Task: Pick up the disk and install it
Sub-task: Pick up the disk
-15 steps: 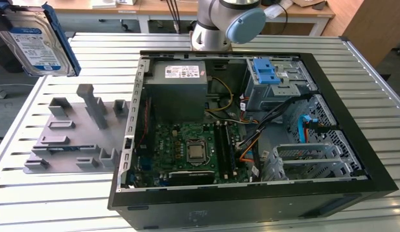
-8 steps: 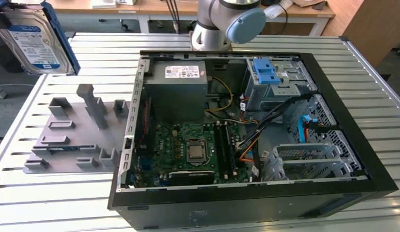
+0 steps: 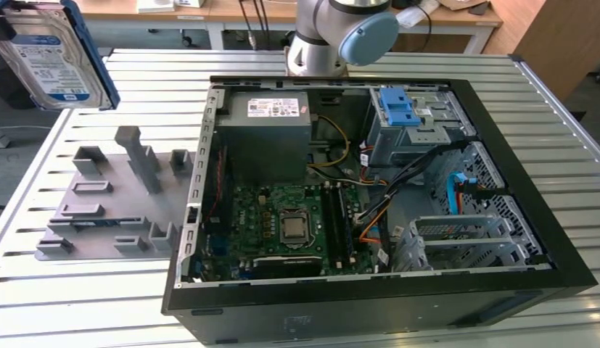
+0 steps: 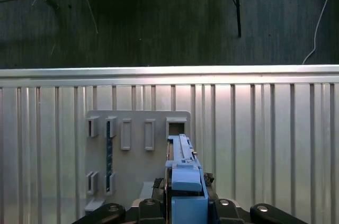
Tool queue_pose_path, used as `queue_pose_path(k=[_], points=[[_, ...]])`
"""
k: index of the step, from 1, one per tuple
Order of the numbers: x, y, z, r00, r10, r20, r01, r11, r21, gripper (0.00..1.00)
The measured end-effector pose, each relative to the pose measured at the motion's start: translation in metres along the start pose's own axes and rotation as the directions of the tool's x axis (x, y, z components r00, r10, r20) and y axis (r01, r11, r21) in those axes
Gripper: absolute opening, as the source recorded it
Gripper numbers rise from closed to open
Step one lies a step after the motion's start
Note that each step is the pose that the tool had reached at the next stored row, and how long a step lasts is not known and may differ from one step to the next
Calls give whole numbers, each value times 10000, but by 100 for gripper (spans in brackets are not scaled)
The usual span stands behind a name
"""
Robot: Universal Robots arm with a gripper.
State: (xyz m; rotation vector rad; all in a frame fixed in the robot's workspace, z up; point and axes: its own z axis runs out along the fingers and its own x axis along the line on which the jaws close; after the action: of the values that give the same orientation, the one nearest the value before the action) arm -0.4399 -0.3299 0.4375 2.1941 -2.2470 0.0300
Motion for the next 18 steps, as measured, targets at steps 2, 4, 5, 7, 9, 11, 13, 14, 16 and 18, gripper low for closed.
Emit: queue_pose_path(k=[2,4,5,7,9,11,13,14,16,18], points=[[0,-1,-24,10000,-2,1,2,10000,1,36],[1,-2,-66,10000,-3,1,3,10000,0,36],[1,-1,-86,10000,-2,1,2,10000,2,36],[2,-2,-127,10000,-3,1,3,10000,3,36],[2,-3,-164,10000,-3,1,3,10000,3,36],[3,-3,-198,10000,-3,1,3,10000,2,36],[3,-3,-236,10000,-3,1,3,10000,2,36],[4,-4,-255,10000,-3,1,3,10000,2,36],[4,-4,-294,10000,-3,1,3,10000,2,36],[5,-5,-331,10000,-4,1,4,10000,2,36]])
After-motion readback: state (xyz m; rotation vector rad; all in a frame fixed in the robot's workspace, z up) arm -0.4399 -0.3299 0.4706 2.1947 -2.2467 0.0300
